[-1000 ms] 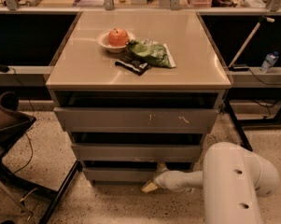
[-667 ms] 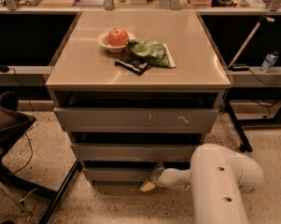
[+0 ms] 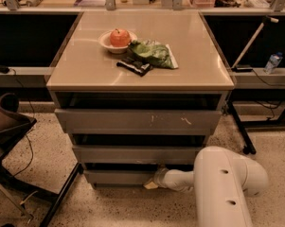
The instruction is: Open bottom drawer
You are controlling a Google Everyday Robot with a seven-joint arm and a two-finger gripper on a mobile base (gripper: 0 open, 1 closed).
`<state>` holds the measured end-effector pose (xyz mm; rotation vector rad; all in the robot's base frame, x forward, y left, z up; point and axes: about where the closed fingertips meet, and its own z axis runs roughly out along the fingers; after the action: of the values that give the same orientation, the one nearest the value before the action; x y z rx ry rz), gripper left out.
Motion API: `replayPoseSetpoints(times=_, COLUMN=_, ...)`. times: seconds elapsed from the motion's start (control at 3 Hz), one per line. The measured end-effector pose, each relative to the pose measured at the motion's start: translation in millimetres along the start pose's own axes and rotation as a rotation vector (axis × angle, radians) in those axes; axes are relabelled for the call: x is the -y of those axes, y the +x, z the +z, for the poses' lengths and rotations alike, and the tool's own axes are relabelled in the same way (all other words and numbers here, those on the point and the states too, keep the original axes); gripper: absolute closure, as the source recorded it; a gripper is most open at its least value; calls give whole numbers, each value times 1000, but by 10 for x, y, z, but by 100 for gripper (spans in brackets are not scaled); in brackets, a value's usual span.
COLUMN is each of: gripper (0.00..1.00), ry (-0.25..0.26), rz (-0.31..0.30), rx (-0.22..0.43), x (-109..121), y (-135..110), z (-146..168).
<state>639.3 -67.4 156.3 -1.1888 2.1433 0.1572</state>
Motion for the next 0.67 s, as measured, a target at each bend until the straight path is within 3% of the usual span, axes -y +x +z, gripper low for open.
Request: replayPoseSetpoints(times=0.67, gripper=65, ry=0, rz=0, rx=0, x=0, y=0, z=0)
